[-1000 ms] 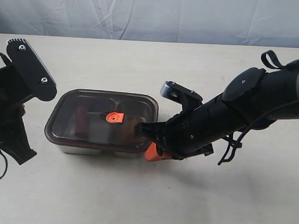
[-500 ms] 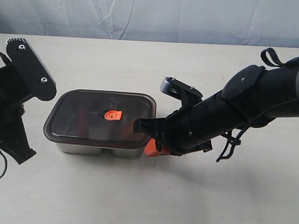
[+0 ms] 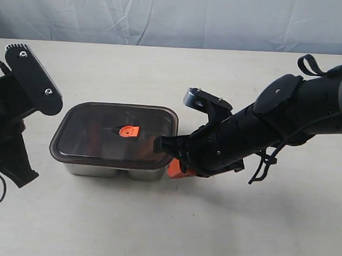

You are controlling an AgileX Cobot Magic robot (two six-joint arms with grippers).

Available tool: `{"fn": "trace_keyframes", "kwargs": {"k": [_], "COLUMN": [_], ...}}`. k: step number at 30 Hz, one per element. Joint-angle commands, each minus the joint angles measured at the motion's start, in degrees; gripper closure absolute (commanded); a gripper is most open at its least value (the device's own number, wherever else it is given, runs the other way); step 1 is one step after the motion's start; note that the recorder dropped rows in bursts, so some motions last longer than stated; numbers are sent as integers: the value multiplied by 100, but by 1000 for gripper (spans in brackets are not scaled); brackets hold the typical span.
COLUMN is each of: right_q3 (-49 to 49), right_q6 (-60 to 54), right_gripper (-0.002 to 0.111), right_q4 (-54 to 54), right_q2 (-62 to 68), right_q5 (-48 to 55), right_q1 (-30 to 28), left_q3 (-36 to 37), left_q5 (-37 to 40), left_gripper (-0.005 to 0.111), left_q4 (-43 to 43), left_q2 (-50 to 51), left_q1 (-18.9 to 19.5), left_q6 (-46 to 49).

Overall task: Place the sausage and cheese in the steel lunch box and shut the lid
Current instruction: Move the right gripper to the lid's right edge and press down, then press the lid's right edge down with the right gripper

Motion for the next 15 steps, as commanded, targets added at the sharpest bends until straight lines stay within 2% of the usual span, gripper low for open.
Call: {"fn": "trace_keyframes", "kwargs": {"k": [1, 11, 15], "right_q3": [-32, -32, -44], "right_q6": [45, 1629, 1655], "right_gripper": [109, 109, 109], "right_q4": [-234, -2026, -1901], "right_q2": [-25, -294, -612], "right_q5": [24, -345, -486], "right_q1": [-1, -72, -185], "left_q3": [-21, -21, -21], "left_q5": [98, 494, 42], "left_gripper": [106, 106, 106], "left_q4": [81, 311, -206], "left_q2": [-51, -287, -365], "left_q1": [-5, 34, 630], "left_q6": [-52, -183, -204]}}
